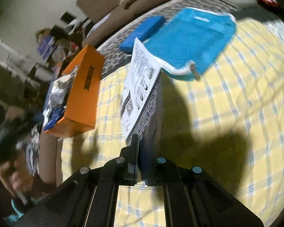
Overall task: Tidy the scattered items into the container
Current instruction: 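Move the right gripper to the black SKIN card and grasp its edge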
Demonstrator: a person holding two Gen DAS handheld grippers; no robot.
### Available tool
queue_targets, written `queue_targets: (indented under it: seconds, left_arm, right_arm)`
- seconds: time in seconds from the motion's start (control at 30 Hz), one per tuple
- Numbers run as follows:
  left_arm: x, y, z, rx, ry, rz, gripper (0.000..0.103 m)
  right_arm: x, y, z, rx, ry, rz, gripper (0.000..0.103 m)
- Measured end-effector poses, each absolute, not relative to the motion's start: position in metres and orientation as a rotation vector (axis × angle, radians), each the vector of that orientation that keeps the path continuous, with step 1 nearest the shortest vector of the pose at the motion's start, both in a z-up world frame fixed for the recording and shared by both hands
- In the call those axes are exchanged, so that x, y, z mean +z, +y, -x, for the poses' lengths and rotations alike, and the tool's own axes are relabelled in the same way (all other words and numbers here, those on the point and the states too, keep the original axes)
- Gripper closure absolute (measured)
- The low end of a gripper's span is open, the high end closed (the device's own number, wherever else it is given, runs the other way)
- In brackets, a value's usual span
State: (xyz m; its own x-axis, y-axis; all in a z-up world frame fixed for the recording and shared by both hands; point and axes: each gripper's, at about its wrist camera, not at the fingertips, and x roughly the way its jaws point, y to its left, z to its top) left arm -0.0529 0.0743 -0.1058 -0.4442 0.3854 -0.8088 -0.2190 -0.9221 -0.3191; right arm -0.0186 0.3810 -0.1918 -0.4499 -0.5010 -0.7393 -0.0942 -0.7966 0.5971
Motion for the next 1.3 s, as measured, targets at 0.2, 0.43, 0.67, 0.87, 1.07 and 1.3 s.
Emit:
queue_targets:
  seconds: [0.2, 0.43, 0.67, 0.87, 1.07, 1.3]
  left_arm:
    - [-0.17, 0.112, 0.036, 2.091, -0.375, 1.673, 0.028]
    - [-0.234, 0.138, 0.031, 1.935, -0.621, 1.859, 0.016]
    - [-0.237, 0.135, 0.028, 1.962, -0.727, 1.795, 0.01]
    - [-0.242, 0.122, 0.034, 1.942, -0.804, 1.831, 0.048]
    - [-0.247, 0.11, 0.035, 1.948, -0.853, 1.843, 0.07]
    - [-0.243, 0.111, 0.037, 1.97, -0.808, 1.831, 0.085]
  right_arm:
    - [-0.205, 0.391, 0.026, -2.224, -1.071, -1.449, 0.099]
    - [-0.222, 0.391, 0.027, -2.092, -1.207, -1.48, 0.099]
    - [-0.23, 0.379, 0.026, -1.929, -1.264, -1.491, 0.098]
    - [-0.234, 0.373, 0.026, -1.911, -1.249, -1.519, 0.097]
    - [-0.238, 0.373, 0.025, -1.929, -1.247, -1.548, 0.096]
    - [-0.238, 0.366, 0.025, -1.967, -1.193, -1.583, 0.093]
